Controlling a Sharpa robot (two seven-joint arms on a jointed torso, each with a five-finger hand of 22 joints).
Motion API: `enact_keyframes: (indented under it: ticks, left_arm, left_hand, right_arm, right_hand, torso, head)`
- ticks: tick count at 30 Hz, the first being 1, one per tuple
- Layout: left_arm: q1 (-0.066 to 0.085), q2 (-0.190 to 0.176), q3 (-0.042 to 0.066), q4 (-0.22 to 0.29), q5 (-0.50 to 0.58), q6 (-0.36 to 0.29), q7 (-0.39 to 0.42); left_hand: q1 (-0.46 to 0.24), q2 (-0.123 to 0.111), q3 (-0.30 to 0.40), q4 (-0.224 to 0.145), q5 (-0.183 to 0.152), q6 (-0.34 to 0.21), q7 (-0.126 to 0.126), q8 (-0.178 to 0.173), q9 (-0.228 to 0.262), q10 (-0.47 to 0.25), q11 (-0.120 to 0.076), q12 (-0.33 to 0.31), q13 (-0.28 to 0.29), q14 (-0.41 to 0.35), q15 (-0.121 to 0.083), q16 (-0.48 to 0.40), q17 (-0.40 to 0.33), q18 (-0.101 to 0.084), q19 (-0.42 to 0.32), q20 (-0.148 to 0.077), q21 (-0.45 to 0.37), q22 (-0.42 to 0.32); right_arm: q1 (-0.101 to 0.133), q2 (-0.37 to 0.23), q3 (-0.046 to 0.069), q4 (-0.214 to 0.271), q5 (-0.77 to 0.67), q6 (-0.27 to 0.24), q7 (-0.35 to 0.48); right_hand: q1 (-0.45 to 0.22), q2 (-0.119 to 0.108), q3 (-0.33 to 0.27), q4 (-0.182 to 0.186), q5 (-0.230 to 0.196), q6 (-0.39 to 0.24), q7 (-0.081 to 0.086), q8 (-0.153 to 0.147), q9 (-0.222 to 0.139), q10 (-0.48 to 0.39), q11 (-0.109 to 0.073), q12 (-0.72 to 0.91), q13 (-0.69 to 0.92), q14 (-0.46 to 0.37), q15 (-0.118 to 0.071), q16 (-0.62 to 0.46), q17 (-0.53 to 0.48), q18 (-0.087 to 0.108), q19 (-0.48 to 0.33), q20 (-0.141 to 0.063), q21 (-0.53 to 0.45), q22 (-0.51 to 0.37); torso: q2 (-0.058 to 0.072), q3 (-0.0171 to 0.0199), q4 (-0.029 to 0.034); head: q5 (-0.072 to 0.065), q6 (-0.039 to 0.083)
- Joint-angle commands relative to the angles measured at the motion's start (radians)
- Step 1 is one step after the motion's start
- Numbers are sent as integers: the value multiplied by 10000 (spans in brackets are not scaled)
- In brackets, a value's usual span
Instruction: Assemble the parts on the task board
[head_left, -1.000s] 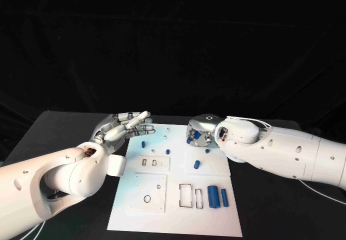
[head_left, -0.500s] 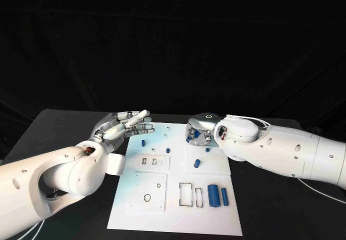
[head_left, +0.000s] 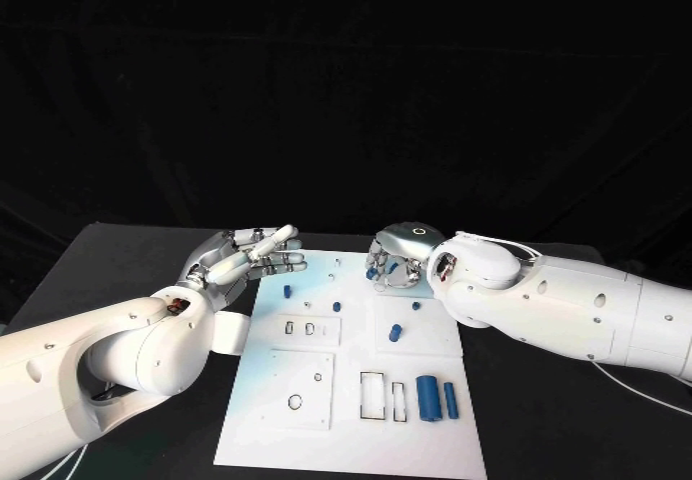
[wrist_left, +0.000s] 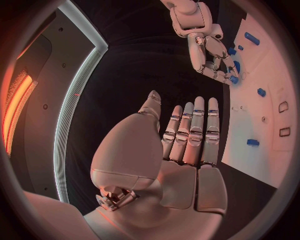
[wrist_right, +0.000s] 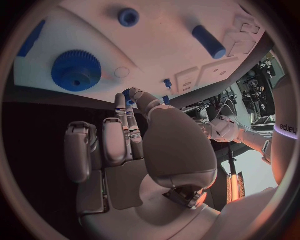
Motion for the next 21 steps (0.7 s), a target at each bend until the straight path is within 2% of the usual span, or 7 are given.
enact_keyframes:
  ticks: [1, 5, 8, 11, 21]
  left_arm:
    - [27, 4, 10, -24, -16, 178, 7]
    - [40, -1, 10, -52, -13, 184, 2]
    - [46, 3, 10, -68, -12, 196, -5]
    - [51, 9, 10, -80, -12, 203, -11]
    - [57, 72, 9, -127, -12, 234, -31]
  left_hand:
    - [44, 107, -40, -7, 30, 5, 58, -55, -13, -24, 73, -57, -10, 84, 14, -52, 18, 62, 65, 17, 47, -21]
    - [44, 107, -40, -7, 30, 5, 58, -55, -13, -24, 73, -57, -10, 84, 14, -52, 18, 62, 65, 17, 47, -21]
    - [44, 107, -40, -7, 30, 5, 58, -55, -13, -24, 73, -57, -10, 84, 14, -52, 18, 62, 65, 17, 47, -21]
    - [52, 110, -39, -14, 29, 4, 60, -59, -13, -25, 75, -62, -10, 84, 16, -57, 18, 61, 66, 16, 45, -23]
    - [52, 110, -39, -14, 29, 4, 60, -59, -13, -25, 75, -62, -10, 84, 16, -57, 18, 61, 66, 16, 45, -23]
  right_arm:
    - [49, 170, 11, -162, 161, -794, -283]
    - [75, 440, 18, -380, 141, -1019, -359]
    - [84, 693, 22, -564, 111, -1173, -403]
    - [88, 966, 23, -787, 103, -1279, -394]
    - [38, 1667, 19, -1425, 180, -1222, -288]
  right_hand:
    - [-20, 104, 64, 9, 32, 217, -117, 145, 256, 55, 8, 49, -10, 360, -69, 63, 4, -109, 73, -7, 34, 730]
    - [-22, 102, 64, 11, 32, 216, -116, 144, 257, 54, 9, 47, -10, 360, -69, 65, 5, -108, 71, -8, 33, 729]
    - [-30, 93, 63, 16, 31, 211, -114, 142, 263, 46, 11, 39, -11, 360, -71, 69, 9, -107, 67, -11, 30, 725]
    - [-42, 80, 59, 24, 27, 203, -109, 138, 268, 41, 13, 30, -12, 361, -71, 77, 18, -111, 76, -15, 41, 743]
    - [-56, 75, 64, 39, 24, 182, -100, 126, 276, 29, 18, 14, -14, 362, -69, 84, 22, -108, 64, -18, 32, 729]
  torso:
    - [27, -3, 7]
    - [40, -12, 23]
    - [48, -6, 30]
    - [47, -4, 16]
    - [75, -25, 102]
  head:
    - [1, 75]
    - [4, 80]
    - [13, 89]
    - [35, 104]
    - [32, 103]
